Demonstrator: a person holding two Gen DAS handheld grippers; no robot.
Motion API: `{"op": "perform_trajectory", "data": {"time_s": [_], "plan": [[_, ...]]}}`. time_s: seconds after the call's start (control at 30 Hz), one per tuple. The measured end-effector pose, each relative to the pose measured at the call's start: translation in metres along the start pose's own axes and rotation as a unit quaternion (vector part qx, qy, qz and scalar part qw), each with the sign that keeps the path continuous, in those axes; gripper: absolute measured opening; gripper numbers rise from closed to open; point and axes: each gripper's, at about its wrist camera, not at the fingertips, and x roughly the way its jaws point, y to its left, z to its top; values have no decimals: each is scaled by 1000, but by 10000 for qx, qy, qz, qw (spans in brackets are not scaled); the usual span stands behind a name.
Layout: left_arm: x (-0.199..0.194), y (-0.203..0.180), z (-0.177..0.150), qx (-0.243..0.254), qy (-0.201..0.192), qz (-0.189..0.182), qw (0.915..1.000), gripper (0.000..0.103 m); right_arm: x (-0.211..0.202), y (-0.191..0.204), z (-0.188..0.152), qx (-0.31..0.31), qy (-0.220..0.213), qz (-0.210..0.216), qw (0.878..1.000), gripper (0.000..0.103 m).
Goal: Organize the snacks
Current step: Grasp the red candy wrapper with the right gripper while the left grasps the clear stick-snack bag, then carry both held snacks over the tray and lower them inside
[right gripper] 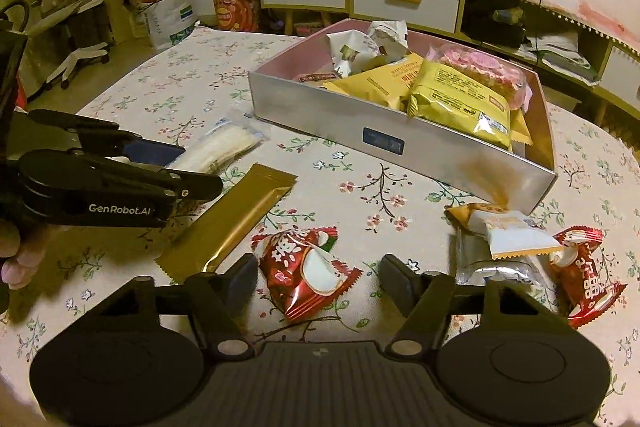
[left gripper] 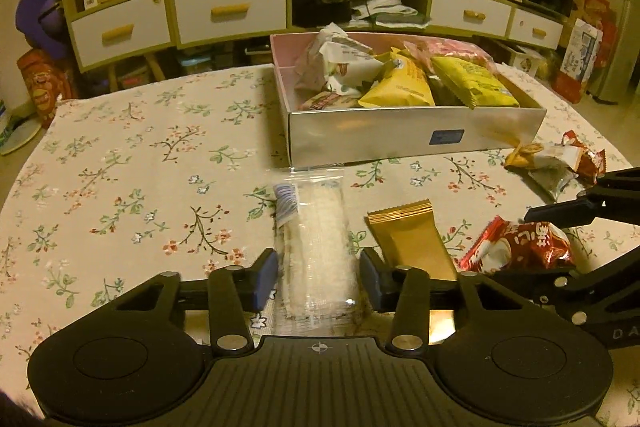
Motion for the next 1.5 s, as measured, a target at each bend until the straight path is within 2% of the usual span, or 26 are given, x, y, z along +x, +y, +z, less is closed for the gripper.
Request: {"op": "perform_trajectory", "data": {"time_s": [0.2,0.37,0.8,1.13,1.5], "plan": [[-2,0,1,-28,-2,-49,10000,32,-1,1,2,-17,-37,-2,10000,13],[-4,-1,3,-44,26,-147,9999,30,-2,3,2,-89,-50,58,9999,3],[-20,5,13,-322,-159,-231,9991,30,-11,-3,8,110,-225,79,9997,3],[-26,2,32,-498,-345,-263,9978,30,-16,-19,30,312,-469,104,9984,3],[-1,5,67,-966,-362,-275,9943,30,-10,-58,64,990,-749,325,9917,3]]}}
